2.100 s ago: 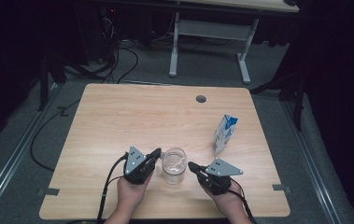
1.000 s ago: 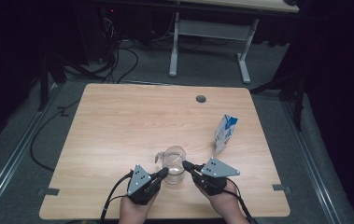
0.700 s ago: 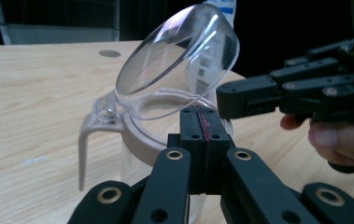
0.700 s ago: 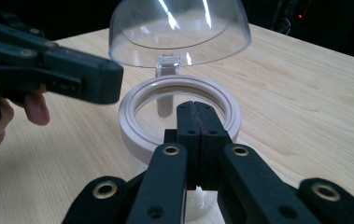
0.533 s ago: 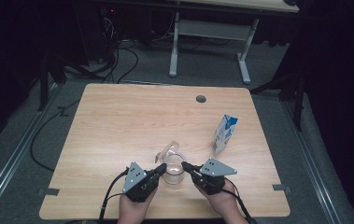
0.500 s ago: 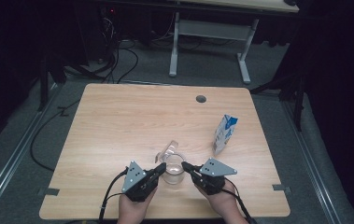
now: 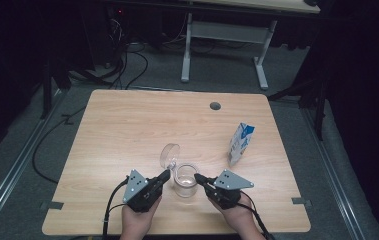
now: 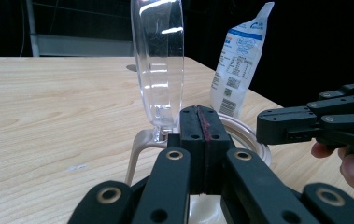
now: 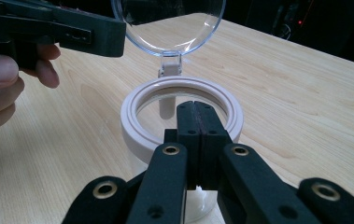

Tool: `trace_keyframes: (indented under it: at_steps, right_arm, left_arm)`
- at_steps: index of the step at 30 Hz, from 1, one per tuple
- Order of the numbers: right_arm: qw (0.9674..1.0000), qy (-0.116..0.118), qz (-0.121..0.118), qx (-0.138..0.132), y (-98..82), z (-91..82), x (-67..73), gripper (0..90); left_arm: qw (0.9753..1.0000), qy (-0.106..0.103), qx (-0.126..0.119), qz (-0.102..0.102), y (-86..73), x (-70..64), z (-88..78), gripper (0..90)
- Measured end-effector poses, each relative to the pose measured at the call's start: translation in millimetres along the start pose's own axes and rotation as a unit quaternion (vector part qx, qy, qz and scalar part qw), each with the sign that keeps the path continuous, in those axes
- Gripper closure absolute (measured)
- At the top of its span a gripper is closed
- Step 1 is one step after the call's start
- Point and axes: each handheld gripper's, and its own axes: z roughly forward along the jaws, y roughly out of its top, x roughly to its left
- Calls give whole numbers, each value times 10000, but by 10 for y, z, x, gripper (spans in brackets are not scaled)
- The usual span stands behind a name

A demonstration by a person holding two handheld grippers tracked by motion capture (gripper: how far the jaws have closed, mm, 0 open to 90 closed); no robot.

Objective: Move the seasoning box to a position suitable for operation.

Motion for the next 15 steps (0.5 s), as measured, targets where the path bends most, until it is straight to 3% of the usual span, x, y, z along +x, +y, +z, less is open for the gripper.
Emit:
trace_keyframes:
  at_steps: [4, 10, 15]
  right_arm:
    - [10000, -8, -7, 0, 2, 1, 1, 896]
    - [9999, 73, 101, -87, 19, -44, -23, 811]
    - [9993, -197, 251, -187, 14, -184, -158, 744]
  left_arm:
    - [10000, -7, 4, 22, 0, 2, -10, 900]
    - [9997, 57, 131, 200, -39, 58, -66, 882]
    - [9977, 268, 406, 462, -78, 145, -100, 851]
